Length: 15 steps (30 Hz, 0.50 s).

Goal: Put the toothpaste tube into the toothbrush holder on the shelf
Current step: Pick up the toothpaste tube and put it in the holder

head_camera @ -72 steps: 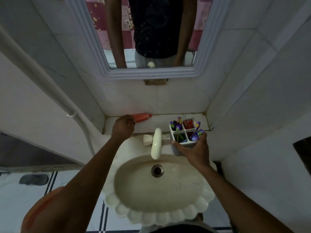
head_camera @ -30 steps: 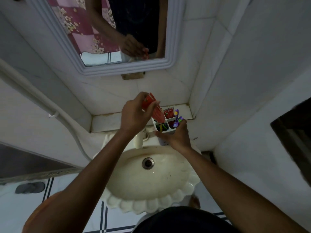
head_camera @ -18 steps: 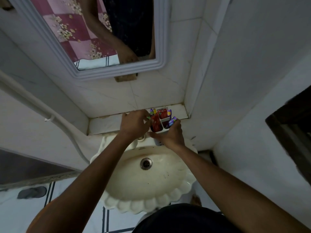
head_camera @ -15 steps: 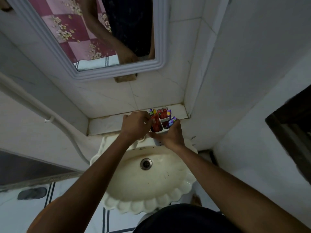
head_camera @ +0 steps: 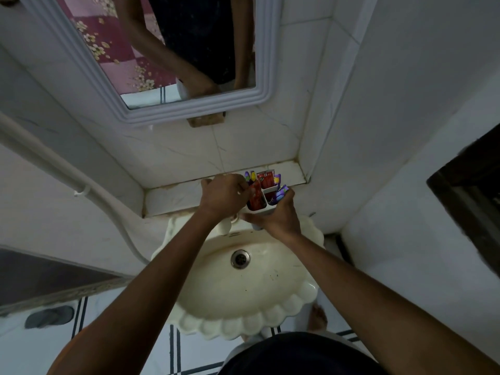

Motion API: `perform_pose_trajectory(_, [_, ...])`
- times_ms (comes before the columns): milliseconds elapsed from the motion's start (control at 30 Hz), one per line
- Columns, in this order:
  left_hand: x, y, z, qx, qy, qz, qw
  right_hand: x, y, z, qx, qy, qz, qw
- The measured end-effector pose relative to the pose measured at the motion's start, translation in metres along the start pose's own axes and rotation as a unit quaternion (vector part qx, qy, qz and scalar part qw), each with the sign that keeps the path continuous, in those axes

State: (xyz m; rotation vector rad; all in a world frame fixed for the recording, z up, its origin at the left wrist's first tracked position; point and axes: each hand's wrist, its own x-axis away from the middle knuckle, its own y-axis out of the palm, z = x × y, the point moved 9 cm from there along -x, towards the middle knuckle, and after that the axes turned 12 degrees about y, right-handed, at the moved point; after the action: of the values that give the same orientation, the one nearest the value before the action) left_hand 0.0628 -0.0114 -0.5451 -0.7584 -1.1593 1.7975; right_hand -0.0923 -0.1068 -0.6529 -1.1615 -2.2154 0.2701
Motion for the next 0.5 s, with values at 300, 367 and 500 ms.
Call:
perform_pose_trajectory(300, [0.033,-0.031,-0.017,0.108,-0.015,0.193,0.975,0.004,-0.018,-0.006,-0.040,-0.008,0.056,0.998])
perform_pose_trajectory(367, [0.041,-0.041,-0.017,0.109,-0.011,0.218,0.970,0.009,-0.027,-0.011,-0.050,-0.020,0.075,0.996])
perform_pose_trajectory(500, [0.054,-0.070,-0.004,0.088,-0.002,0.253,0.963,0.021,-0.052,-0.037,-0.066,-0.063,0.105,0.990])
